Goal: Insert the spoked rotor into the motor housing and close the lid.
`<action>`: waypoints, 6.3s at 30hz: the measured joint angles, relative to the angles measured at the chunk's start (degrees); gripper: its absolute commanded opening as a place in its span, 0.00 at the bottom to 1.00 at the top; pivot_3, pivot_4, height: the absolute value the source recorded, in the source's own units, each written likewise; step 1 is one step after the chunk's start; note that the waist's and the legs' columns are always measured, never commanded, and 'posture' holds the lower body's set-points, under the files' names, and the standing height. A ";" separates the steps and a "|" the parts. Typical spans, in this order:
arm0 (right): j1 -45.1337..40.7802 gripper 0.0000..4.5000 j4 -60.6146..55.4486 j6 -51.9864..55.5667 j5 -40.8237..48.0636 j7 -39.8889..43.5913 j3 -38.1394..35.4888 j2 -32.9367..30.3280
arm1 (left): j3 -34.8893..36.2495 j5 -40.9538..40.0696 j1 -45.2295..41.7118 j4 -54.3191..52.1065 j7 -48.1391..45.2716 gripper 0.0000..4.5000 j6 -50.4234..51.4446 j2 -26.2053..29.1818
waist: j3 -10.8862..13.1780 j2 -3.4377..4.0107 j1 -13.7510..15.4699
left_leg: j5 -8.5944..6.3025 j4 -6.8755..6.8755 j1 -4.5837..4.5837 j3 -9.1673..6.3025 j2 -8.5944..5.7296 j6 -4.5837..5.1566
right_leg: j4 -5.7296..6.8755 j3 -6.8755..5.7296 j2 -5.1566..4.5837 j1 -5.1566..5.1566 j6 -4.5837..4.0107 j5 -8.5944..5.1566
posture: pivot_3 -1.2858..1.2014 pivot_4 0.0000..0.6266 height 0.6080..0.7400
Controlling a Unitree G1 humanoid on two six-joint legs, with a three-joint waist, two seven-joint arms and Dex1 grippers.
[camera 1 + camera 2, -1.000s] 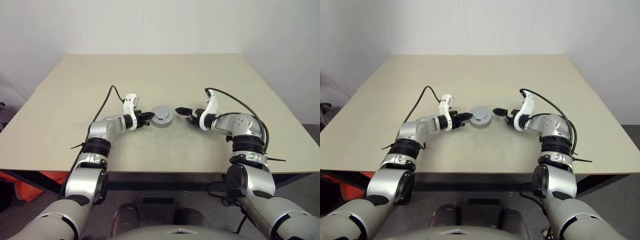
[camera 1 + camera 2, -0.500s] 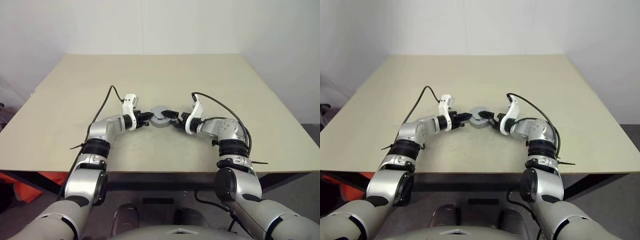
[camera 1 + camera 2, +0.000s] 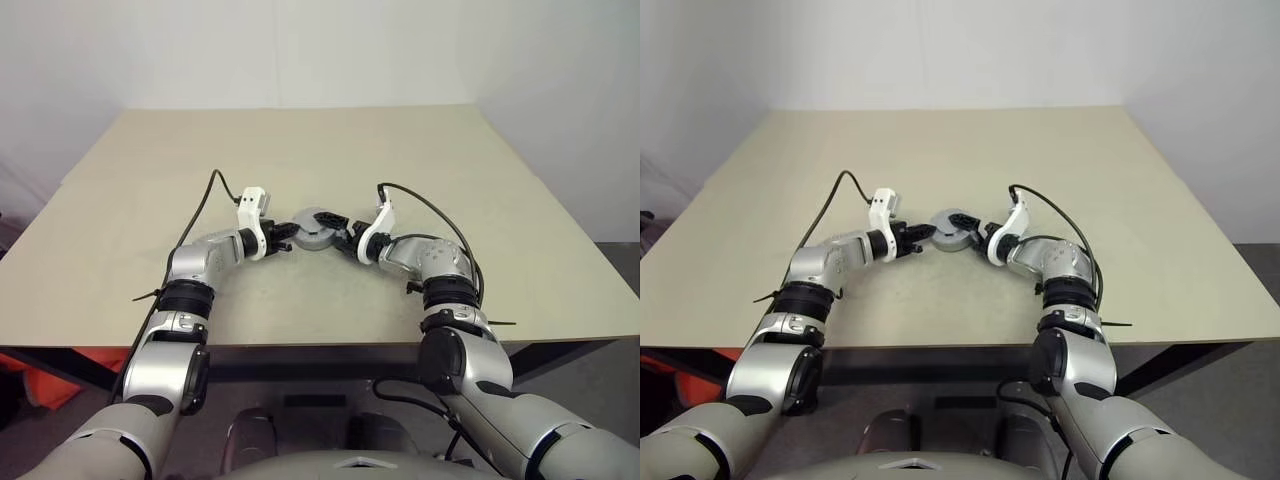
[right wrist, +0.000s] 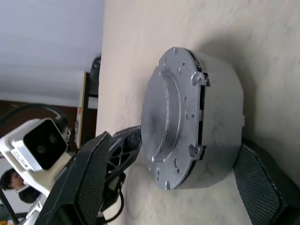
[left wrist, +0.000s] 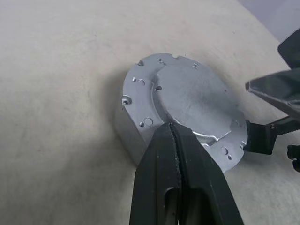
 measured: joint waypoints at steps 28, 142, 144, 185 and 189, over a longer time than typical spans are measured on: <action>-1.18 0.34 -0.07 -5.86 -0.60 -1.25 1.87 1.36 | 0.41 1.21 0.33 0.09 0.32 0.00 -1.07 0.68 | 0.00 0.01 0.17 | 0.02 -0.15 0.04 0.04 -0.01 -0.03 | -0.02 -0.01 0.00 -0.02 -0.08 -0.05 | 0.52 0.00 1.00; -1.04 0.86 -6.43 -12.76 11.54 -2.32 6.61 3.40 | 25.54 -42.35 7.82 -4.90 14.82 0.50 10.81 -4.19 | 0.05 -0.10 0.66 | -0.03 0.57 -1.19 -0.05 -0.01 0.06 | 0.27 -0.19 0.05 -0.82 -0.06 0.06 | 0.52 0.00 1.00; -1.10 0.86 -4.99 -14.50 10.91 -2.54 6.61 3.38 | 26.94 -41.52 7.80 -4.84 16.81 0.50 7.41 -4.26 | 0.06 -0.10 0.60 | -0.03 0.57 -1.18 -0.05 0.00 0.06 | 0.28 -0.19 0.05 -0.81 -0.06 0.06 | 0.52 0.00 1.00; -2.07 0.86 -0.79 -27.46 -1.77 7.10 16.98 1.93 | 32.01 -27.75 15.91 -11.93 31.37 0.90 -14.67 10.98 | 0.00 -0.59 1.06 | 0.07 0.85 -0.80 -0.74 0.08 -0.11 | 0.45 -0.55 -0.03 -0.05 -0.06 0.08 | 0.52 0.00 1.00; 0.03 0.86 -3.40 -38.70 -11.01 11.02 23.89 -2.97 | 18.07 -19.20 17.37 -20.23 23.07 0.90 -17.46 9.92 | -0.03 -0.64 1.89 | 0.09 0.86 -0.73 -0.79 0.08 -0.15 | 0.42 -0.63 -0.08 0.10 -0.06 0.08 | 0.52 0.00 1.00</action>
